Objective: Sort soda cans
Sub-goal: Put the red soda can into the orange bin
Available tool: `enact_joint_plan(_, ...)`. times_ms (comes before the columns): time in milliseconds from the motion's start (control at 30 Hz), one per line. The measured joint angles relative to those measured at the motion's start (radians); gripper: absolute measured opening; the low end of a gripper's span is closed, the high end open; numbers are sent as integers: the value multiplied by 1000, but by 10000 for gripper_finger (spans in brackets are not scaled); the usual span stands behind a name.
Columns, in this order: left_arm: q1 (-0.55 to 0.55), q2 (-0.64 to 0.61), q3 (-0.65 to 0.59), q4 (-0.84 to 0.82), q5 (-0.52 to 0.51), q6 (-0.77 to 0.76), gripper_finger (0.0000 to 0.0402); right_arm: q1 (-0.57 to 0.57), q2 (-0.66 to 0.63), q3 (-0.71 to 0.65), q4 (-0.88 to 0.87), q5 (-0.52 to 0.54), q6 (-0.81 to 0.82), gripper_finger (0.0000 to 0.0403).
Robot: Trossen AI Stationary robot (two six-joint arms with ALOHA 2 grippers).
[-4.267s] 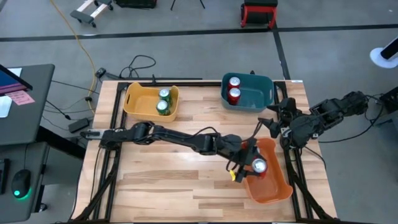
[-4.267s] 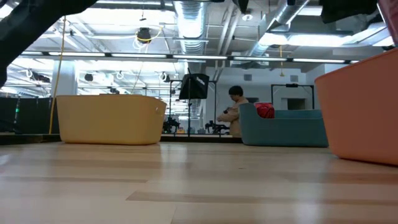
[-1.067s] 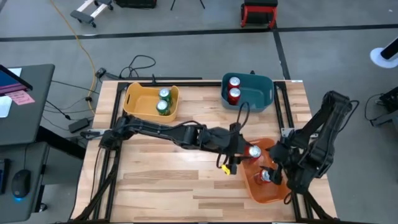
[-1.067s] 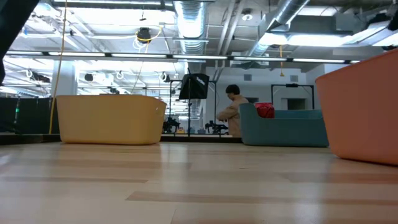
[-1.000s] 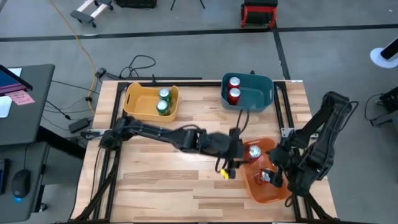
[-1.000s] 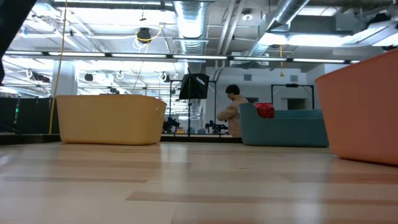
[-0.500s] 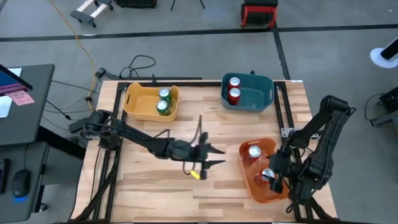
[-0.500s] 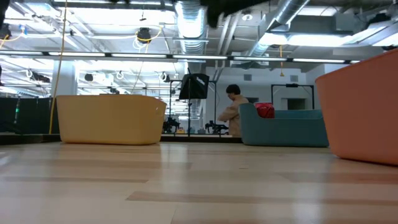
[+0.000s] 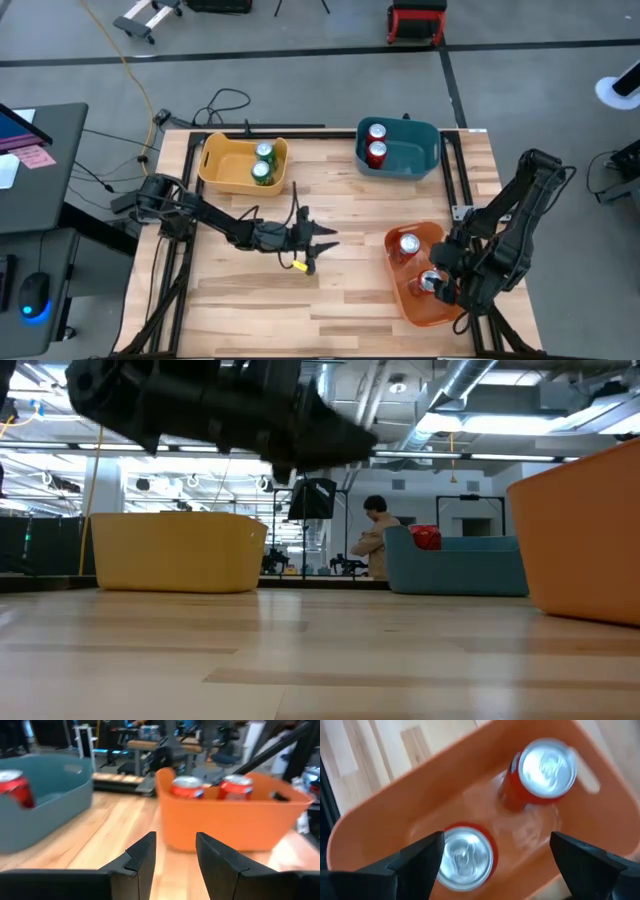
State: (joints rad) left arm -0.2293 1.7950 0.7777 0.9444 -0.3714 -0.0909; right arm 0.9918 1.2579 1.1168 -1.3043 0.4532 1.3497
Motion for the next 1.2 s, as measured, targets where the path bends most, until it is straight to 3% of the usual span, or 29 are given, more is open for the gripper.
enact_joint_plan(267,47,-96,-149,14,-22,-53,134,0,6,0,36,-140,38,384)
enact_joint_plan(433,58,-108,-193,5,-26,-96,162,-14,6,0,64,-150,33,384)
enact_joint_plan(800,57,-108,-193,-127,-26,-168,252,-40,6,-19,131,-151,11,393)
enact_joint_plan(967,57,-108,-192,-147,-25,-186,261,-64,7,-101,139,-215,31,399)
enact_joint_plan(1200,57,-108,-192,-147,-26,-187,261,-78,6,-158,311,-252,-29,400)
